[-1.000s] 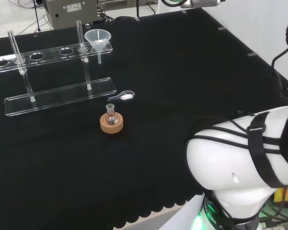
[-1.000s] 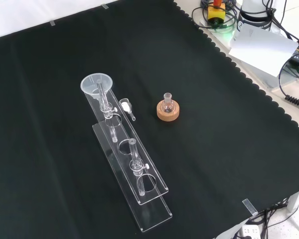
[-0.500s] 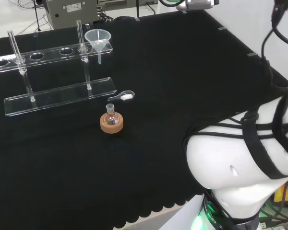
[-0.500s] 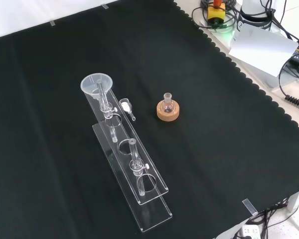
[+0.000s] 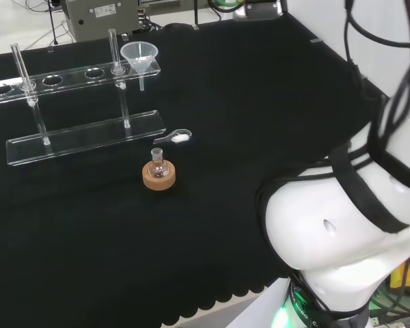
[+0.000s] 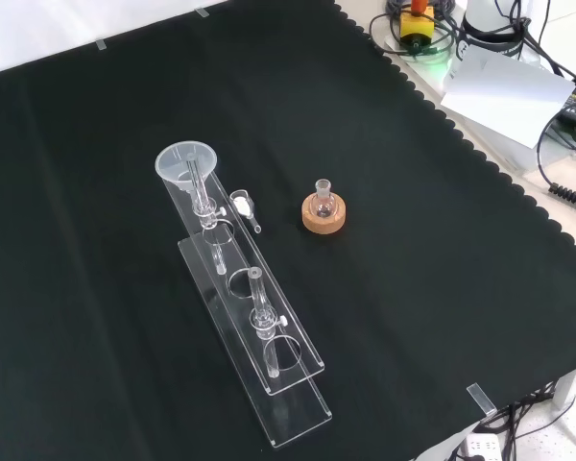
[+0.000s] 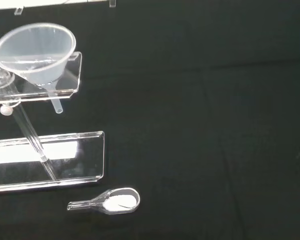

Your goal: Pick up the funnel from the transparent funnel stand.

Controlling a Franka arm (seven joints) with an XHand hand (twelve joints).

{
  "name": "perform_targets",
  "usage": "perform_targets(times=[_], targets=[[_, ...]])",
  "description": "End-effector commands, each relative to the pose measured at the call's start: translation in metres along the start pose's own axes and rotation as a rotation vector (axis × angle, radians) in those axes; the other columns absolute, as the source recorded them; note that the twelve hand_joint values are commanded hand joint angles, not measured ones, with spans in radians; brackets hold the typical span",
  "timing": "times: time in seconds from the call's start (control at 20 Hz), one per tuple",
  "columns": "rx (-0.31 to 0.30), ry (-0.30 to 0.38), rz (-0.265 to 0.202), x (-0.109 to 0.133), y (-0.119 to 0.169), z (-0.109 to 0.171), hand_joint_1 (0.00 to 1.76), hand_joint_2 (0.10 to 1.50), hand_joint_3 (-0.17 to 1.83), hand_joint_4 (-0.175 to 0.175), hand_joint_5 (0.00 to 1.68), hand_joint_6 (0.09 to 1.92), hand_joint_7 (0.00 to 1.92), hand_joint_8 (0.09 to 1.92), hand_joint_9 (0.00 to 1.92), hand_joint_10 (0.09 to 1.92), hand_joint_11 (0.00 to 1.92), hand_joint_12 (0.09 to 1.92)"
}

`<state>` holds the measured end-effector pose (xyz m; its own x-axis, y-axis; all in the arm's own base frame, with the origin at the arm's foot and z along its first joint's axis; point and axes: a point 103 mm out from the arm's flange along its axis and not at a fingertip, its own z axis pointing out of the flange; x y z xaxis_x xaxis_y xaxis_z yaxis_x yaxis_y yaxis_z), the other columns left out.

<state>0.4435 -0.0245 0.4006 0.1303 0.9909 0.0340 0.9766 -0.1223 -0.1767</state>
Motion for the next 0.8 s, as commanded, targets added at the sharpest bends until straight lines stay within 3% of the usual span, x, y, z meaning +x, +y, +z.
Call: perform_targets(times=[0.05, 0.45, 0.8], targets=[[0.047, -0.025, -0.051, 0.019, 0.084, 0.018, 0.0, 1.28, 0.27, -0.001, 0.24, 0.09, 0.1, 0.28, 0.15, 0.62, 0.02, 1.35], [0.078, -0.074, -0.076, 0.041, 0.108, 0.031, 0.05, 1.24, 0.25, -0.006, 0.23, 0.09, 0.09, 0.35, 0.16, 0.62, 0.0, 1.37], [0.136, -0.102, -0.084, 0.061, 0.116, 0.046, 0.29, 1.08, 0.23, -0.014, 0.23, 0.09, 0.09, 0.56, 0.25, 0.69, 0.05, 1.39]])
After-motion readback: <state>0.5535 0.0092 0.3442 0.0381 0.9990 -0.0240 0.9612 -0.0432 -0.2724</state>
